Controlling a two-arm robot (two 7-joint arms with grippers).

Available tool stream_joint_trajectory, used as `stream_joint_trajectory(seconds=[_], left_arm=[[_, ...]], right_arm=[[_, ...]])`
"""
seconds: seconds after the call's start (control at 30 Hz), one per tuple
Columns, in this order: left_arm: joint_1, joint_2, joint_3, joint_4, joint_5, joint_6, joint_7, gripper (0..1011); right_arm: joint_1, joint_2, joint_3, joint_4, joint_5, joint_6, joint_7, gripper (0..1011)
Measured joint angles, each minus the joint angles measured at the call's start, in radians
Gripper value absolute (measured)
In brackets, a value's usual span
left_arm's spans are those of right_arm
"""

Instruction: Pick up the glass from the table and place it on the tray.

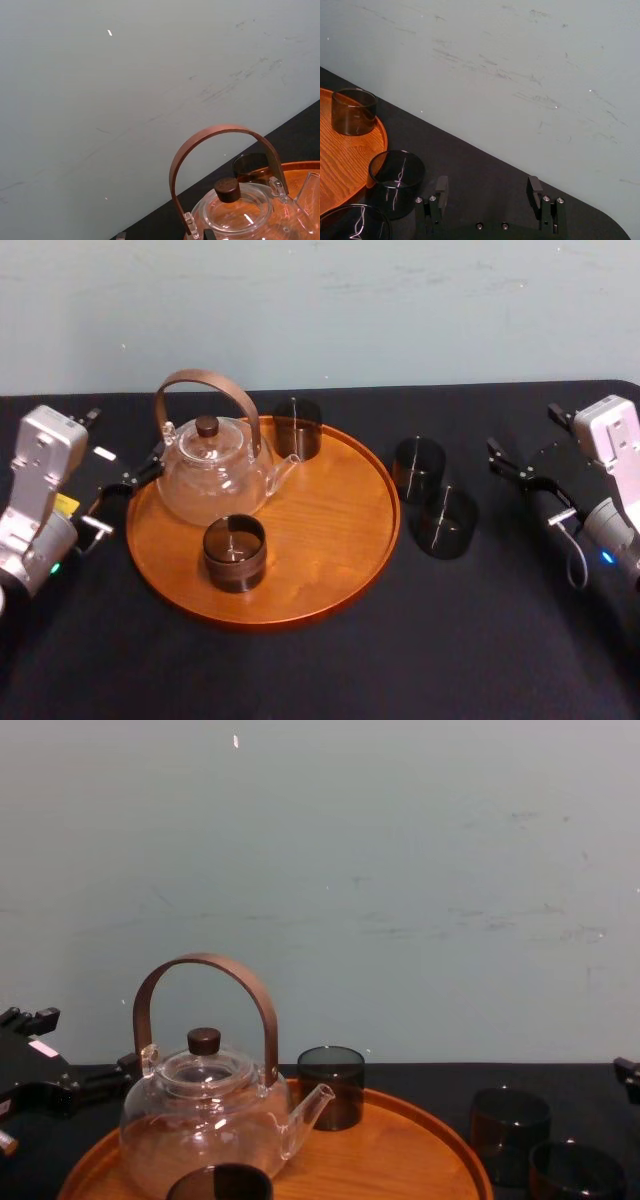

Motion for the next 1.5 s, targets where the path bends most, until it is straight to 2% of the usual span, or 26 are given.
stream_joint_trajectory(seconds=[1.5], left_arm=[[0.000,0.000,0.000,0.000,0.000,0.000,0.000,1001]], right_arm=[[0.000,0.000,0.000,0.000,0.000,0.000,0.000,1002]])
